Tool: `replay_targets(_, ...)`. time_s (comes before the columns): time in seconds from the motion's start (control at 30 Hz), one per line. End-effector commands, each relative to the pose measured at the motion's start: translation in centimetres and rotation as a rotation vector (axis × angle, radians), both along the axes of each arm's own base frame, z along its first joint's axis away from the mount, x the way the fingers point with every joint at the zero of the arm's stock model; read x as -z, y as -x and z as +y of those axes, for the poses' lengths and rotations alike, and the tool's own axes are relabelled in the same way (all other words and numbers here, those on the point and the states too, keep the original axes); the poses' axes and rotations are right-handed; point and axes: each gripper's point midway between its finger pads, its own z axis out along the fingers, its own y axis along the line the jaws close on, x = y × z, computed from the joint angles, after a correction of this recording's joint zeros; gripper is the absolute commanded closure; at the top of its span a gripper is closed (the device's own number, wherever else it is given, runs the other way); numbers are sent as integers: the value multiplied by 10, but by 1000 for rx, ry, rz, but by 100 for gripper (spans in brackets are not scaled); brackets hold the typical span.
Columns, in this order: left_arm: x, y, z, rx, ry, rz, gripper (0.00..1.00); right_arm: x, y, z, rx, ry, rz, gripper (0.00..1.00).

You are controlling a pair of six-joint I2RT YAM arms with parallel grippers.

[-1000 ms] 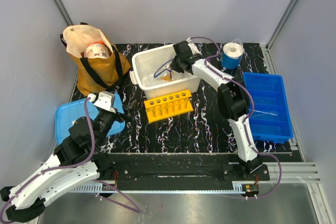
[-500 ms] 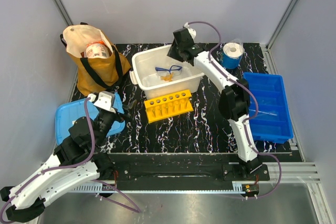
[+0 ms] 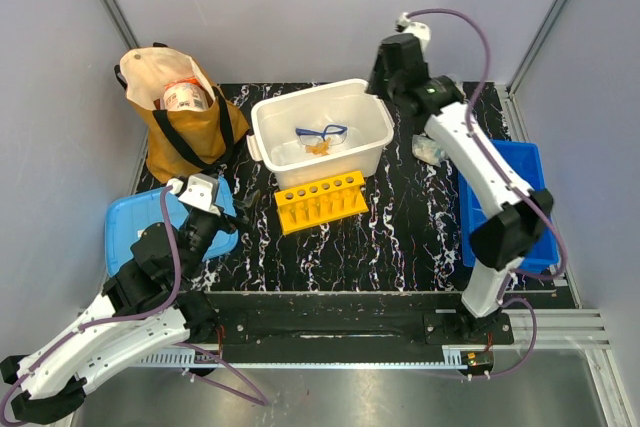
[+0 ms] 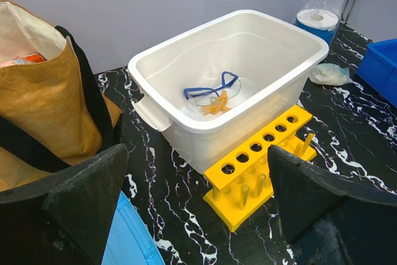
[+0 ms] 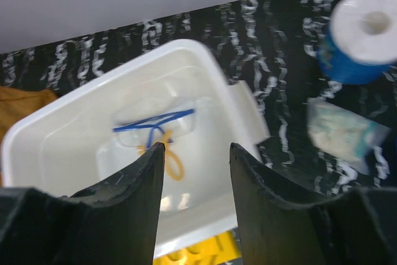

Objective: Organize the chemistry lab equipment

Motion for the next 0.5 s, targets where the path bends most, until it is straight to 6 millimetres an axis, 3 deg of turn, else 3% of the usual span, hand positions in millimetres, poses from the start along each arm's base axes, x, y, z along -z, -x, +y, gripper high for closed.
replay_targets(0.0, -7, -4, 2, -26, 21, -32, 1, 29, 3, -85, 139, 94, 52, 48)
replay_targets(0.17, -5, -5, 1, -25, 11, -24, 1, 78, 5, -130, 193, 193, 157, 47)
replay_targets(0.47, -3, -6, 1, -34, 3, -21, 1, 171, -7, -157, 210, 332, 359, 44)
